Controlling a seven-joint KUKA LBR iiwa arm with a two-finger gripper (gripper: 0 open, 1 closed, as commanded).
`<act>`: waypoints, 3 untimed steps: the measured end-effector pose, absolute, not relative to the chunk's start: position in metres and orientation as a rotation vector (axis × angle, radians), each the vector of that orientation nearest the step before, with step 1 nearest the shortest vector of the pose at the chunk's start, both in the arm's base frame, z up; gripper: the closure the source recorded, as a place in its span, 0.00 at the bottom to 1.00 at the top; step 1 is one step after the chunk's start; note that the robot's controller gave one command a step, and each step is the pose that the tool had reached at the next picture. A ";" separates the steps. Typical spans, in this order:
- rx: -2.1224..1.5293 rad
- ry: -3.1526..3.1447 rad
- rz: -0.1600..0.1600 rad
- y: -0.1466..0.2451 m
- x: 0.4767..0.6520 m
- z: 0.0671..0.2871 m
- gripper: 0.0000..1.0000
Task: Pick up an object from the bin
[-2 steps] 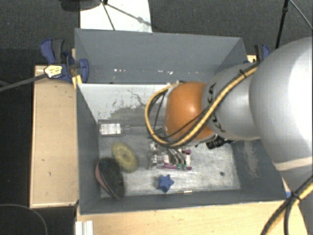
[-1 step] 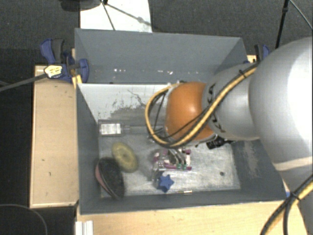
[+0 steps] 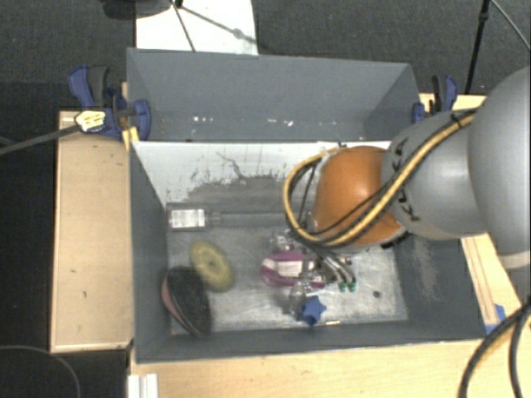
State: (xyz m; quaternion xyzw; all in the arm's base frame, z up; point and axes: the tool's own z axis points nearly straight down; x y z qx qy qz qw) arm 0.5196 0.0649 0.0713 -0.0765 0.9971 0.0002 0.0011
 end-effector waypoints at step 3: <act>-0.271 3.119 0.000 0.047 0.538 0.233 1.00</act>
Offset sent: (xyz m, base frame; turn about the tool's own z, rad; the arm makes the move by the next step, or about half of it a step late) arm -0.0044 -0.0061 -0.0013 0.0354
